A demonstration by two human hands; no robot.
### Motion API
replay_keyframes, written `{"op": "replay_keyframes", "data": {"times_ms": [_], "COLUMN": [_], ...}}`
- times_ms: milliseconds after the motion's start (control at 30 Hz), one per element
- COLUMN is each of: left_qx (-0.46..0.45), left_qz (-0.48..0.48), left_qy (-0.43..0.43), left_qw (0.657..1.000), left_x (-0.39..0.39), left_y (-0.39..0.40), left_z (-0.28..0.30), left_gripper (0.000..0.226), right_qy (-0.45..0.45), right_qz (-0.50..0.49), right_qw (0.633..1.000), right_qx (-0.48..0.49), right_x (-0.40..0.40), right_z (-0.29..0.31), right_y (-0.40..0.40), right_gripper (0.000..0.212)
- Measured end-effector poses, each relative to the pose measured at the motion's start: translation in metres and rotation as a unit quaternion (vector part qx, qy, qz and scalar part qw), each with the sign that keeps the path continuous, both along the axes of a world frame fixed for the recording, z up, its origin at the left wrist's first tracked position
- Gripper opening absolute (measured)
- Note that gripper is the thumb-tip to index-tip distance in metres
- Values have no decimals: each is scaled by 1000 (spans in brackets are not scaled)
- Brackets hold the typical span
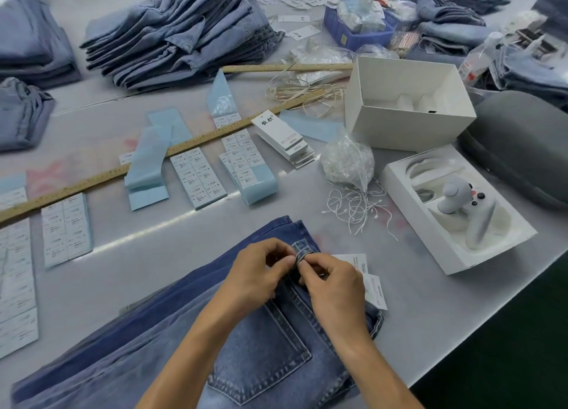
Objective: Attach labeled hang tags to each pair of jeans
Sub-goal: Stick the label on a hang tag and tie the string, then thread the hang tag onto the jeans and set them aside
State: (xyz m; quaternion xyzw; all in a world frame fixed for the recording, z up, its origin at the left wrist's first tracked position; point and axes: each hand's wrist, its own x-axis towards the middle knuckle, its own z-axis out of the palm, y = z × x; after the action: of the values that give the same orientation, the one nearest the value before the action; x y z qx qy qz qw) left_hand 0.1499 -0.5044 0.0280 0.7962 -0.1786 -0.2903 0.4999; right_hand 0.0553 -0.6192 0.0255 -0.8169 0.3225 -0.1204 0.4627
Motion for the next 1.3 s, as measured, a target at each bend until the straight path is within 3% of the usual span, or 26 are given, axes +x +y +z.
{"op": "replay_keyframes", "data": {"times_ms": [167,333,433,500,600,700,767,900,967,1100,1300], "left_qx": [-43,-75,-105,-138,-291,-387,-402,-378,-369,-353,-244], "left_qz": [-11,59,67,103,212,275,285,263,261,255,201], "left_qy": [69,2,1,24,116,107,110,117,119,110,-24], "left_qw": [997,995,992,985,926,874,863,880,884,894,948], "left_x": [6,2,-2,-4,7,26,28,16,11,3,-8], "left_y": [8,6,7,8,16,37,48,49,48,48,41], "left_z": [0,1,2,6,21,36,41,43,44,41,45], "left_gripper": [16,14,11,8,7,8,12,8,8,9,9], "right_qy": [-28,-37,3,33,-17,-147,-175,-180,-162,-32,-3], "right_qz": [-13,1,71,141,179,122,85,58,107,236,211], "right_qw": [997,995,989,968,936,936,942,949,950,952,961], "right_qx": [-70,-90,-129,-204,-302,-295,-274,-254,-242,-194,-181], "right_x": [3,4,1,-6,-26,-45,-46,-24,-6,16,18], "right_z": [2,9,22,37,61,67,65,61,58,44,35], "right_y": [8,9,9,12,20,17,1,-28,-34,-39,-42], "right_gripper": [5,8,12,16,29,24,20,19,22,27,9]}}
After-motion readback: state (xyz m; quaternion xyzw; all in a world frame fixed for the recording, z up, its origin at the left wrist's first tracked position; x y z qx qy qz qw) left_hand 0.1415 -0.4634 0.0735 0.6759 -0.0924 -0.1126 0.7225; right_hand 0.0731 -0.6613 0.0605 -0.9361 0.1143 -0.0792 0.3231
